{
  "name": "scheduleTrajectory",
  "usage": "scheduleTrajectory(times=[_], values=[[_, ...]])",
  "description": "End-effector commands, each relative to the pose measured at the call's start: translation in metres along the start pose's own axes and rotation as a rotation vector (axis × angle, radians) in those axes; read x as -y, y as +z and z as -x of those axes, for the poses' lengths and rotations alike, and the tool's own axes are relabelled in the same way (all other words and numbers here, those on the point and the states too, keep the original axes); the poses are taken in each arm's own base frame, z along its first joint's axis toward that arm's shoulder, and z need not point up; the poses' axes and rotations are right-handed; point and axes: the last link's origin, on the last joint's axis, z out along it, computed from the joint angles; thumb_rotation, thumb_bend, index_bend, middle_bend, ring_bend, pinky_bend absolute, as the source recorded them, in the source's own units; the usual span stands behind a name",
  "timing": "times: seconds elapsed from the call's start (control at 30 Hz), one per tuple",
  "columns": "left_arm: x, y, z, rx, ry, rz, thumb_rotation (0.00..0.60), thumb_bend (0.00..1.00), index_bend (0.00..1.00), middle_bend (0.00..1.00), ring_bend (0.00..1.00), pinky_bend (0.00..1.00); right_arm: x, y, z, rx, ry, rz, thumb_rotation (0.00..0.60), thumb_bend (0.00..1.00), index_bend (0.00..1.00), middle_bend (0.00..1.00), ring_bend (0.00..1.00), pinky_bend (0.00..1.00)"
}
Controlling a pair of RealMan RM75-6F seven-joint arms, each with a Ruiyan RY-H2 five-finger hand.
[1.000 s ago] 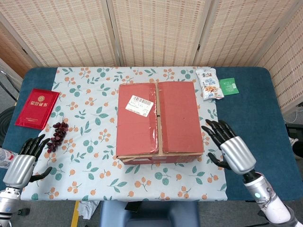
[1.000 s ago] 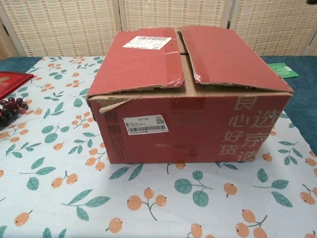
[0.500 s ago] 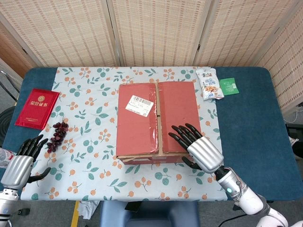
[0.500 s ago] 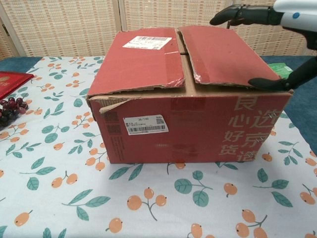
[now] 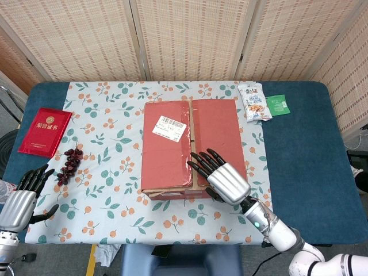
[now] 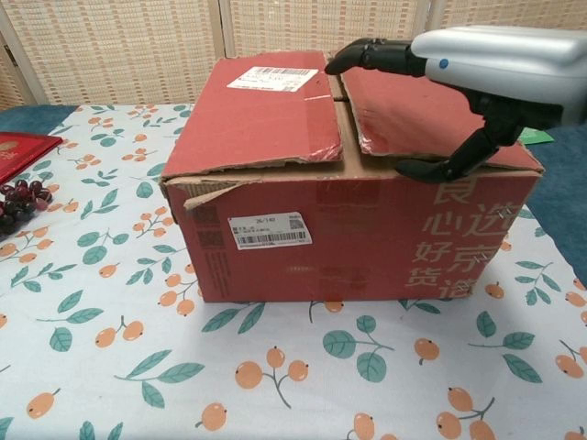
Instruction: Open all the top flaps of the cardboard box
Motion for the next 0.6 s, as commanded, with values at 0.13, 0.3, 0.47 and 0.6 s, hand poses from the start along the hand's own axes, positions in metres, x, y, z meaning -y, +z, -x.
scheduleTrajectory(times=[0.13, 0.3, 0.47, 0.6], values=[[0.0, 0.0, 0.0, -0.001, -0.001, -0.001, 0.6, 0.32, 0.0, 0.0, 0.0, 0.0, 0.005, 0.013, 0.002, -0.008, -0.024, -0.003, 0.6, 0.43, 0.0, 0.0, 0.0, 0.0], [0.0, -0.001, -0.001, -0.001, -0.005, 0.001, 0.6, 0.32, 0.0, 0.0, 0.0, 0.0, 0.005, 0.023, 0.003, -0.006, -0.056, 0.014, 0.6, 0.43, 0.0, 0.0, 0.0, 0.0], [0.001, -0.002, -0.002, -0.004, -0.008, 0.003, 0.6, 0.32, 0.0, 0.0, 0.0, 0.0, 0.007, 0.03, -0.002, -0.036, -0.049, 0.019, 0.6, 0.43, 0.0, 0.0, 0.0, 0.0], [0.002, -0.003, -0.002, -0.003, -0.008, -0.002, 0.6, 0.32, 0.0, 0.0, 0.0, 0.0, 0.005, 0.027, -0.012, -0.092, -0.014, 0.022, 0.6, 0.43, 0.0, 0.0, 0.0, 0.0]])
